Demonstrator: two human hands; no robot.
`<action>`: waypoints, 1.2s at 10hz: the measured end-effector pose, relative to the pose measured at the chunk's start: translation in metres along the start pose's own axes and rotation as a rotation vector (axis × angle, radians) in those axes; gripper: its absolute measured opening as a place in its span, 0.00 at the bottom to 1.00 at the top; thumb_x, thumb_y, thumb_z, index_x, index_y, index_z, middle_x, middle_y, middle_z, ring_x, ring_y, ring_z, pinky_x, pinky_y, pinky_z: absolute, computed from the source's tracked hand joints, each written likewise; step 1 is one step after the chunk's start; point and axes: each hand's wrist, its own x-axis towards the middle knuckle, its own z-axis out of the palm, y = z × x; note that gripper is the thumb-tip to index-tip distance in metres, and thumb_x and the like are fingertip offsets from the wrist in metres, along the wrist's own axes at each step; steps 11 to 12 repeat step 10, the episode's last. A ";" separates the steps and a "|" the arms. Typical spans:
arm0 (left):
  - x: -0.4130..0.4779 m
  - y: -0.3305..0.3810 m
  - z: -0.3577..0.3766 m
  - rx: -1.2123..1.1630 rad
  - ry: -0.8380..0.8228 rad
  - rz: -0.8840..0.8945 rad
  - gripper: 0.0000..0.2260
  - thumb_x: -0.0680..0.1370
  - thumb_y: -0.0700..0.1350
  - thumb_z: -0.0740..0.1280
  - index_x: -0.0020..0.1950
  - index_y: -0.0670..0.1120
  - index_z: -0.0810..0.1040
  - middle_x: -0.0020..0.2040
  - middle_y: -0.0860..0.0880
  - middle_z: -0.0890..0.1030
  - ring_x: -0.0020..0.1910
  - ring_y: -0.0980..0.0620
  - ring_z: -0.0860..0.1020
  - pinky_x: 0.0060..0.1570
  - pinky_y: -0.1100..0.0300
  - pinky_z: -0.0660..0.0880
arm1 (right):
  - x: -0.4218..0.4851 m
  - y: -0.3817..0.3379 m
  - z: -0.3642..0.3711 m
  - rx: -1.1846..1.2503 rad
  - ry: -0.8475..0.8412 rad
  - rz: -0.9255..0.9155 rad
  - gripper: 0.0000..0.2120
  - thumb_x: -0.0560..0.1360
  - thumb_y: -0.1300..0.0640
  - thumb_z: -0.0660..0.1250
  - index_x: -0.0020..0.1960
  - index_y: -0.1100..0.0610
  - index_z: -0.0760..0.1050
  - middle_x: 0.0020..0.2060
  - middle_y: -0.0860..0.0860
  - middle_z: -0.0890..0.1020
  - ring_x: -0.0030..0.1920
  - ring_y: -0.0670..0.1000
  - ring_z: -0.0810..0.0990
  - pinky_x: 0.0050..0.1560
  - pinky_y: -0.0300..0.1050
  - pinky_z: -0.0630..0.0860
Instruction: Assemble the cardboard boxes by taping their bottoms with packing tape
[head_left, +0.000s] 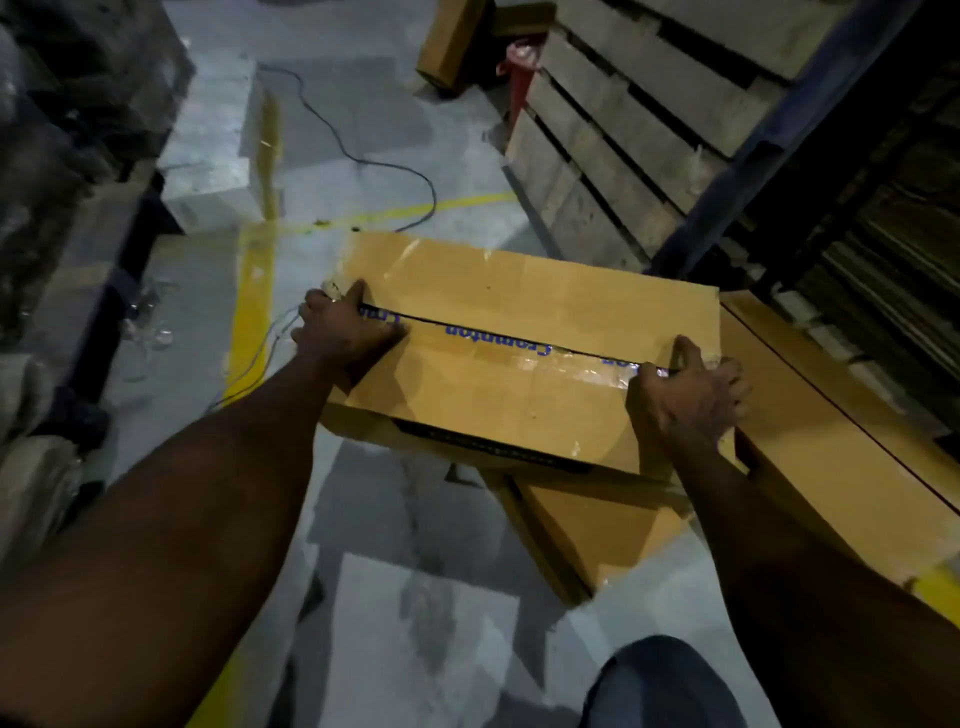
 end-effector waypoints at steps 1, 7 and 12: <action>-0.006 0.018 0.043 0.018 -0.053 0.018 0.43 0.62 0.75 0.66 0.72 0.58 0.63 0.68 0.38 0.60 0.67 0.32 0.63 0.65 0.37 0.64 | 0.005 0.034 0.010 -0.060 -0.005 0.057 0.25 0.72 0.38 0.64 0.67 0.44 0.70 0.63 0.62 0.68 0.61 0.66 0.67 0.61 0.61 0.65; -0.029 0.096 0.125 0.546 -0.299 0.944 0.52 0.56 0.84 0.43 0.77 0.62 0.43 0.79 0.44 0.45 0.77 0.37 0.46 0.69 0.32 0.52 | 0.018 0.103 0.018 -0.256 -0.176 0.145 0.32 0.79 0.36 0.50 0.79 0.47 0.53 0.78 0.62 0.48 0.70 0.72 0.59 0.65 0.67 0.64; -0.111 0.153 0.127 0.593 -0.360 0.926 0.50 0.69 0.72 0.63 0.78 0.52 0.38 0.79 0.41 0.39 0.77 0.38 0.45 0.72 0.36 0.52 | -0.009 0.136 -0.032 -0.336 -0.559 -0.185 0.34 0.80 0.34 0.46 0.80 0.46 0.40 0.79 0.54 0.39 0.77 0.67 0.38 0.72 0.74 0.45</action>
